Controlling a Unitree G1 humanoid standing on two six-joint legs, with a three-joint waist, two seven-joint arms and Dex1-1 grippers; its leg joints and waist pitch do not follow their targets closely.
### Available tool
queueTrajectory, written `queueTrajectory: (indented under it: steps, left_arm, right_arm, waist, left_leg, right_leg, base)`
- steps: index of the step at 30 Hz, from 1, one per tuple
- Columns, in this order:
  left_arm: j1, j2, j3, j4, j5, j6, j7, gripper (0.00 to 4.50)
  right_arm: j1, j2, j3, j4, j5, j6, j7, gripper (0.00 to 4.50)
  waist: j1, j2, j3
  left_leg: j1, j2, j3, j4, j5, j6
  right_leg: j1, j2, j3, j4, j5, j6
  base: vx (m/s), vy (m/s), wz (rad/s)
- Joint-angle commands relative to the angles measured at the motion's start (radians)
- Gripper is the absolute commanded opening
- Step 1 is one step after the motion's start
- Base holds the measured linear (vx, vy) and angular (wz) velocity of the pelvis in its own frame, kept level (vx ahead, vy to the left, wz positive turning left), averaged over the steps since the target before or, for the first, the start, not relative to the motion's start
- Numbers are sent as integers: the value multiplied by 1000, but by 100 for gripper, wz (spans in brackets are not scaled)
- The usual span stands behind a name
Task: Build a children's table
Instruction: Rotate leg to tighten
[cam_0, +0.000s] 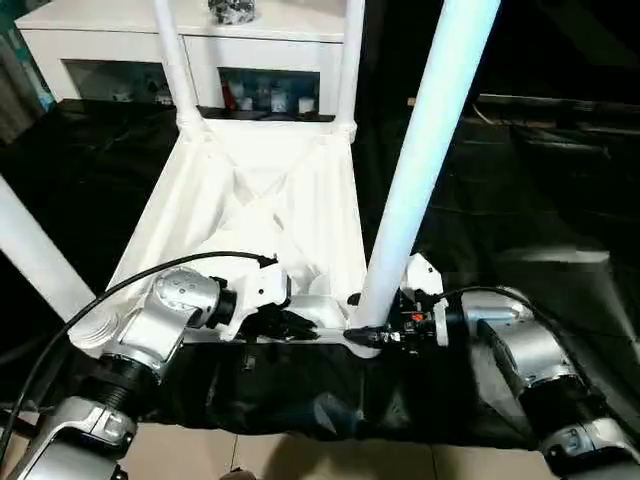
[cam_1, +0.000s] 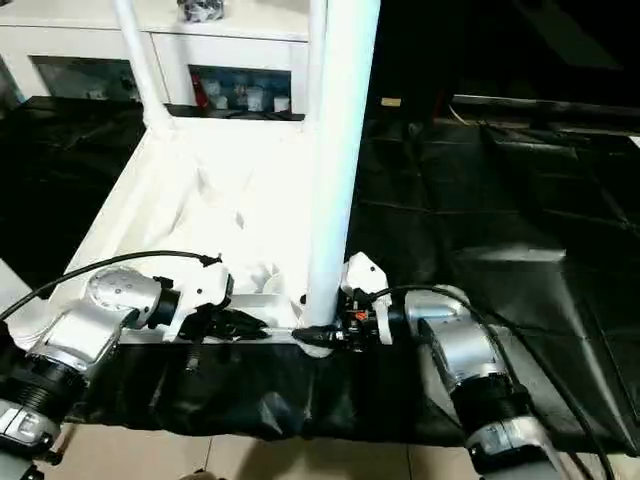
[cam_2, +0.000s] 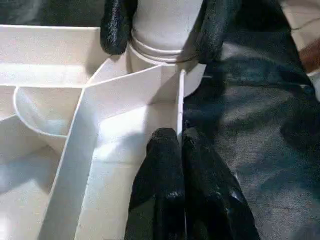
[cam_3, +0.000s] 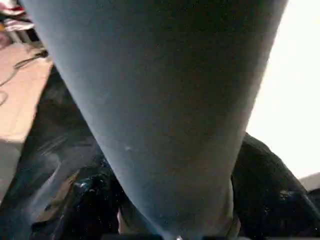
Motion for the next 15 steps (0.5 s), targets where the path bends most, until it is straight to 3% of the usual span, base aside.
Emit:
queueTrajectory:
  steps: [1, 2, 4, 5, 6, 8, 11, 13, 14, 15]
  left_arm:
    - [26, -41, 10, -34, 41, 51, 150, 0]
    - [26, -41, 10, -34, 41, 51, 150, 0]
    - [59, -63, 19, -94, 53, 93, 212, 0]
    - [80, -78, 15, -134, 66, 115, 244, 0]
    - [99, -90, 9, -169, 78, 134, 272, 0]
    - [125, -112, -4, -222, 105, 156, 318, 0]
    - [154, -158, -43, -298, 153, 207, 393, 0]
    - [156, -168, -49, -310, 156, 221, 402, 0]
    - [163, -204, -67, -333, 163, 251, 431, 0]
    - [164, -214, -78, -332, 164, 253, 432, 0]
  right_arm:
    - [27, 65, -9, -56, -18, 6, -161, 258]
    - [27, 65, -9, -56, -18, 6, -161, 258]
    - [62, 119, -43, -91, -29, 5, -294, 257]
    - [82, 162, -63, -106, -44, -12, -390, 257]
    - [100, 197, -79, -121, -56, -26, -468, 257]
    - [124, 247, -91, -140, -73, -53, -564, 257]
    - [150, 315, -72, -144, -167, -106, -754, 257]
    - [152, 327, -70, -145, -176, -105, -780, 257]
    - [162, 374, -53, -162, -157, -62, -800, 257]
    - [166, 380, -33, -171, -158, -57, -785, 312]
  waist:
    - [-7, -5, -35]
    - [-10, -7, -35]
    - [-19, -6, -26]
    - [-21, 0, -20]
    - [-35, 0, -18]
    - [-44, -2, -16]
    - [-52, -2, -16]
    - [-53, 2, -15]
    - [-56, 4, -13]
    - [-56, 8, -12]
  left_leg:
    - [6, 24, 1, -69, -259, 25]
    - [7, 21, -3, -72, -287, 10]
    - [4, 20, -8, -78, -318, -4]
    - [6, 21, -9, -80, -337, -8]
    - [-1, 19, -14, -85, -344, -15]
    - [-4, 17, -15, -85, -344, -9]
    - [-5, 16, -11, -83, -314, 0]
    - [-7, 16, -8, -81, -256, 12]
    - [-9, 16, -7, -80, -246, 18]
    - [-8, 16, -7, -80, -237, 18]
  right_leg:
    - [35, -44, 42, -80, -277, -181]
    - [36, -45, 41, -85, -346, -157]
    - [32, -42, 41, -92, -398, -131]
    - [27, -43, 42, -95, -412, -126]
    - [27, -42, 42, -95, -417, -113]
    - [26, -37, 42, -96, -407, -109]
    - [26, -35, 44, -94, -363, -119]
    - [28, -32, 45, -89, -275, -135]
    - [28, -27, 46, -85, -229, -146]
    - [29, -27, 46, -83, -203, -150]
  base:
    - [0, 0, 0]
    - [0, 0, 0]
    - [0, 0, 0]
    - [0, 0, 0]
    - [0, 0, 0]
    - [0, 0, 0]
    - [0, 0, 0]
    - [0, 0, 0]
    - [0, 0, 0]
    - [0, 0, 0]
